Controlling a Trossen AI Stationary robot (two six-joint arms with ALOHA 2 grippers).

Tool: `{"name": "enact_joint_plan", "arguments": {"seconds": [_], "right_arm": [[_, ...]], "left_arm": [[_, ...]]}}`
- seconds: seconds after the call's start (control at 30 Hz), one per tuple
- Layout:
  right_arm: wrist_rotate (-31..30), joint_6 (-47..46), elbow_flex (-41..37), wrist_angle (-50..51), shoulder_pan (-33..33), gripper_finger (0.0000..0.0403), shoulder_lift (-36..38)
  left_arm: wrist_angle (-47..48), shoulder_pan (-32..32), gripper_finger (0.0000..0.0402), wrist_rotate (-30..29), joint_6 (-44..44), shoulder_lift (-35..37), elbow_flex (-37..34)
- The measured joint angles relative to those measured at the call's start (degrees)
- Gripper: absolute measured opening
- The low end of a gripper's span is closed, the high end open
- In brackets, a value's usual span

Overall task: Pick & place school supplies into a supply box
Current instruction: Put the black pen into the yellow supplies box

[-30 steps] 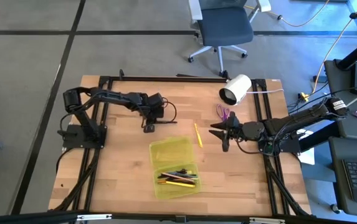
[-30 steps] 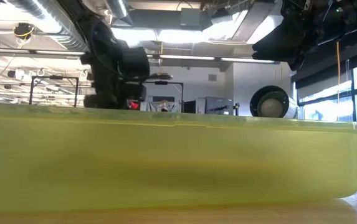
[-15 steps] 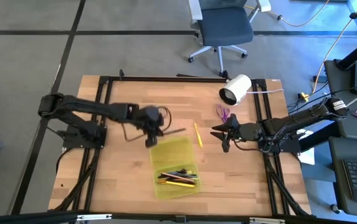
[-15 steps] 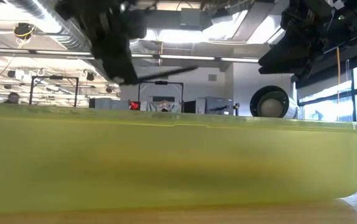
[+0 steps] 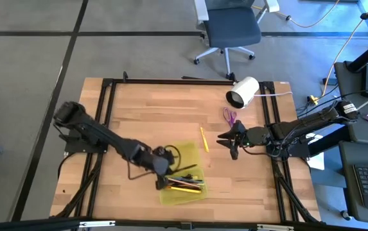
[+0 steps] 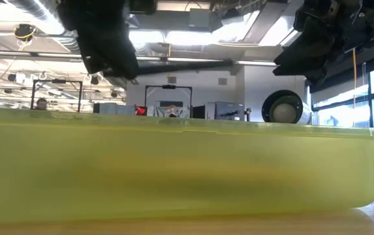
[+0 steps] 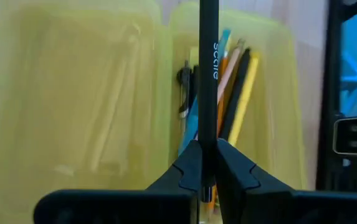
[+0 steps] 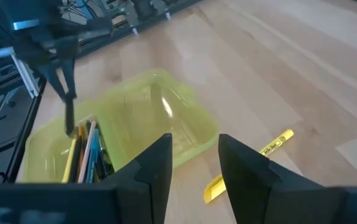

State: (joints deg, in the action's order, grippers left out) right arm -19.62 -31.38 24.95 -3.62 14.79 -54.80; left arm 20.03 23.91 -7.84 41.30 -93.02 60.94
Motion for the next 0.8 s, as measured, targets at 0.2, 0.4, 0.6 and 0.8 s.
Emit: {"name": "enact_joint_plan", "arguments": {"seconds": [0.2,0.4,0.6,0.8], "right_arm": [[1.92,0.2,0.0,0.79,0.02,0.0135,0.02],[2.35,-1.8,0.0,2.43,0.02,0.0135,0.0],[2.34,-3.04,0.0,2.32,0.02,0.0135,0.02],[2.34,-3.1,0.0,2.26,0.02,0.0135,0.02]], "left_arm": [[12.14,1.59,0.0012,2.64,3.15,-11.1,14.11],[20.75,3.06,0.0013,6.86,3.79,-19.06,22.39],[20.82,3.42,0.0015,7.56,4.21,-22.99,23.91],[20.94,3.42,0.0019,7.87,3.96,-23.99,23.99]]}}
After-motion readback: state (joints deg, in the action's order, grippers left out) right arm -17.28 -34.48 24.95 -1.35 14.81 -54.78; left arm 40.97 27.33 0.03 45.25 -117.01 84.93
